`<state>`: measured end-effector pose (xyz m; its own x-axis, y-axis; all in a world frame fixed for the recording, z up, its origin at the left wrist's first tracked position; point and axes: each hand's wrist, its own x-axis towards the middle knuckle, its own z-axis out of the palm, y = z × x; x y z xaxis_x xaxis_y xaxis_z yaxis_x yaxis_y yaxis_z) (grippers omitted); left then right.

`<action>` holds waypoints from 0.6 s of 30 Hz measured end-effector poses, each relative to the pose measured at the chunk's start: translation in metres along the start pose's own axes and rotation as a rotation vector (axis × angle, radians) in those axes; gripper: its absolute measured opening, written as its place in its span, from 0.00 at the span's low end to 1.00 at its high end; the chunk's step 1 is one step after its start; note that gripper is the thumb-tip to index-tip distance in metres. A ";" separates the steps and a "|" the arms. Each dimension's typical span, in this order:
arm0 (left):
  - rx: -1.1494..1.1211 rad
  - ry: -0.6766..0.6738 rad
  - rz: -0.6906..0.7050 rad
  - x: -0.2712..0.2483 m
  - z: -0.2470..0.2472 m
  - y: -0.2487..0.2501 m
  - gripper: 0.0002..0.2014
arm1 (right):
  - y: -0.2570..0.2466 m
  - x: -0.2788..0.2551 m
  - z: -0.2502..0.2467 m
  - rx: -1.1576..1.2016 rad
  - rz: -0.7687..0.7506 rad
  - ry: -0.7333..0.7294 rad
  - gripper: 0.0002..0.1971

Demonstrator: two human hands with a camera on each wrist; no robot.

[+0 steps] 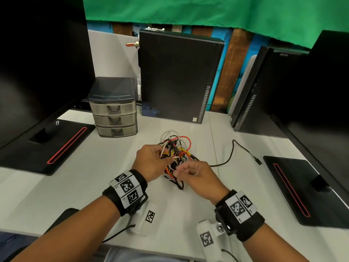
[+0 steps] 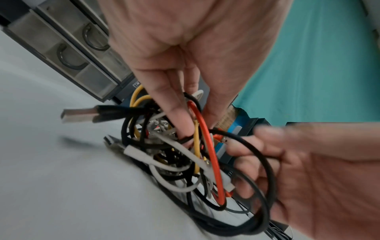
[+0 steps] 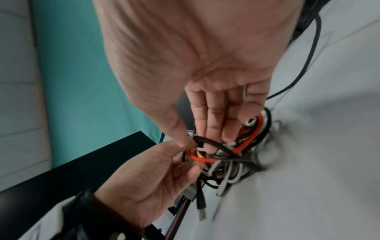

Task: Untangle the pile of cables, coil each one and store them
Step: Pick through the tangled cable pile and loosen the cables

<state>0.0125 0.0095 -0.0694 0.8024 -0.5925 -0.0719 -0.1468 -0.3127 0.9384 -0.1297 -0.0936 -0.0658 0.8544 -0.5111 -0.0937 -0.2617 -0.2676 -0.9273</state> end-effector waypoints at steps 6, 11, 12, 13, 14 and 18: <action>-0.100 0.007 -0.050 -0.003 0.000 0.003 0.08 | -0.001 0.012 0.009 0.061 0.014 0.113 0.07; -0.219 0.026 -0.121 0.001 -0.006 0.002 0.10 | -0.001 -0.010 -0.017 0.114 -0.103 -0.228 0.06; -0.225 0.024 -0.125 0.002 -0.005 0.002 0.10 | -0.004 -0.013 -0.020 0.123 -0.084 -0.281 0.06; -0.225 0.021 -0.127 0.002 -0.002 0.002 0.10 | -0.008 -0.014 -0.021 0.119 -0.044 -0.293 0.07; -0.231 0.014 -0.125 0.001 0.000 0.002 0.10 | -0.011 -0.013 -0.020 0.096 0.003 -0.282 0.09; -0.273 -0.018 -0.140 -0.002 0.008 0.003 0.12 | -0.018 0.000 -0.002 -0.019 0.132 -0.206 0.19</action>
<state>0.0054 0.0038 -0.0690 0.7930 -0.5715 -0.2111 0.1279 -0.1826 0.9748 -0.1257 -0.0905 -0.0479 0.8853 -0.3657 -0.2872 -0.3837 -0.2257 -0.8955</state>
